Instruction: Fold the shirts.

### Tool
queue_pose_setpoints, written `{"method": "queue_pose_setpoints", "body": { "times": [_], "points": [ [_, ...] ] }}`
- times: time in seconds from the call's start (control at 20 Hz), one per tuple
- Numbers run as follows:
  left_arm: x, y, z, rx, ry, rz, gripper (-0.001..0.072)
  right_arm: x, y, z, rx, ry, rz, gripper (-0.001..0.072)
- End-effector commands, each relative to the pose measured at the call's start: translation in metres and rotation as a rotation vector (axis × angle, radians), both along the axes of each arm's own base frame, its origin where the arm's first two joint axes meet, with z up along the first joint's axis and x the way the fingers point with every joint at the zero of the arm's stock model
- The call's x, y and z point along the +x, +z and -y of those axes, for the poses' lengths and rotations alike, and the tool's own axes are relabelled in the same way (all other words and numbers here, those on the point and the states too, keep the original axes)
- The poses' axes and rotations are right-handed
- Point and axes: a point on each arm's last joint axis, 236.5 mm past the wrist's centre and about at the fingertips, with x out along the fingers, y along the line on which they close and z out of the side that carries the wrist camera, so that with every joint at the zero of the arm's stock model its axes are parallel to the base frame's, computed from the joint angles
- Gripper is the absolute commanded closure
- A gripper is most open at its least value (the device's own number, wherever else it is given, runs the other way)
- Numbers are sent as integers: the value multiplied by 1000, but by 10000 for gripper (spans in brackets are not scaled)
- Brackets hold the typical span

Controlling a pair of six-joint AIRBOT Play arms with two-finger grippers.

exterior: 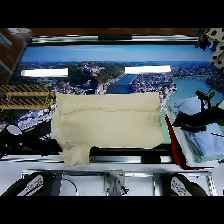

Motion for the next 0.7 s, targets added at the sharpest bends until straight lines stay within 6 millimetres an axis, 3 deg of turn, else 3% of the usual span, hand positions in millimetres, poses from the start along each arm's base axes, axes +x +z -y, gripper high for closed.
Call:
{"method": "queue_pose_setpoints", "body": {
  "times": [0.0, 0.15, 0.25, 0.35, 0.45, 0.5, 0.55, 0.65],
  "points": [
    [23, -4, 8, -12, 63, 62, 316, -2, 0, -1, 3, -2, -9, 176],
    [23, -9, 16, -20, 42, 53, 328, -3, 0, 0, 2, -2, -13, 176],
    [20, -12, 17, -28, 29, 39, 645, -4, 0, 0, 0, -15, -22, 176],
    [14, -7, 22, -60, -49, 50, 671, -16, -5, 1, 0, -5, -79, 176],
    [9, -2, 21, -81, -79, 44, 671, -41, -24, -5, 33, 14, -200, 175],
    [10, 0, 20, -88, -77, 43, 671, -52, -32, -17, 88, 26, -255, 132],
    [10, 3, 19, -93, -76, 46, 671, -62, -39, -33, 166, 48, -291, 19],
    [14, 10, 15, -98, -70, 59, 671, -70, -57, -42, 207, 38, -324, 19]
  ]
}}
